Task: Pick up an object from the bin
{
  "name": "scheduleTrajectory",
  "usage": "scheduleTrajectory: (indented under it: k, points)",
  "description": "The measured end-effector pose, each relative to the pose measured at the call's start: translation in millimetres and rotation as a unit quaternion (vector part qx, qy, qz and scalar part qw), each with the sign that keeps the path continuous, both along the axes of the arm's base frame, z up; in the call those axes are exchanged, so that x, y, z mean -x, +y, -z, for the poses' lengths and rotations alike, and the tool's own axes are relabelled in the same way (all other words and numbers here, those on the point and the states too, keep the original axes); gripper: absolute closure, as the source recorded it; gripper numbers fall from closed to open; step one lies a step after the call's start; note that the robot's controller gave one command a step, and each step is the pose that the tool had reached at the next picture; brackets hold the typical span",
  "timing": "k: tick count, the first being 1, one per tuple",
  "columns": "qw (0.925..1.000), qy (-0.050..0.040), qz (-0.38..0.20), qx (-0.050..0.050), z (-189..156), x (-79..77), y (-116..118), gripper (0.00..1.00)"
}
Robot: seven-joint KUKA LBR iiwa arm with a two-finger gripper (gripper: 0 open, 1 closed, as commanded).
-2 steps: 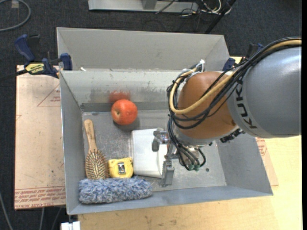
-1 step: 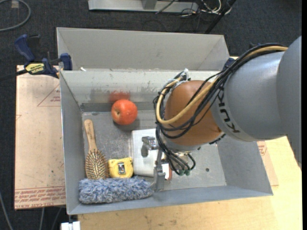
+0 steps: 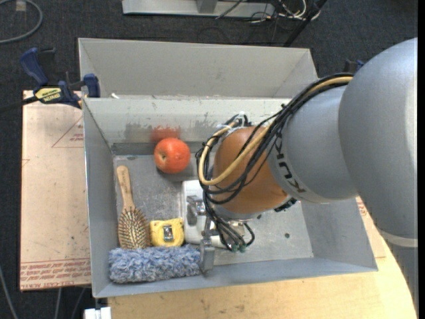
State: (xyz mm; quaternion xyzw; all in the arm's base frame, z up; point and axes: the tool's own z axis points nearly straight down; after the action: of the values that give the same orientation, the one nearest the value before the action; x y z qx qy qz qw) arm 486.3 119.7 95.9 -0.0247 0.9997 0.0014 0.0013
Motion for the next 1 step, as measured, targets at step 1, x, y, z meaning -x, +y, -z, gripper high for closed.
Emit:
scheduleTrajectory:
  k: [1]
  points:
    - [1.0,0.0005,0.01,0.002,12.7,-14.6,22.0,0.0]
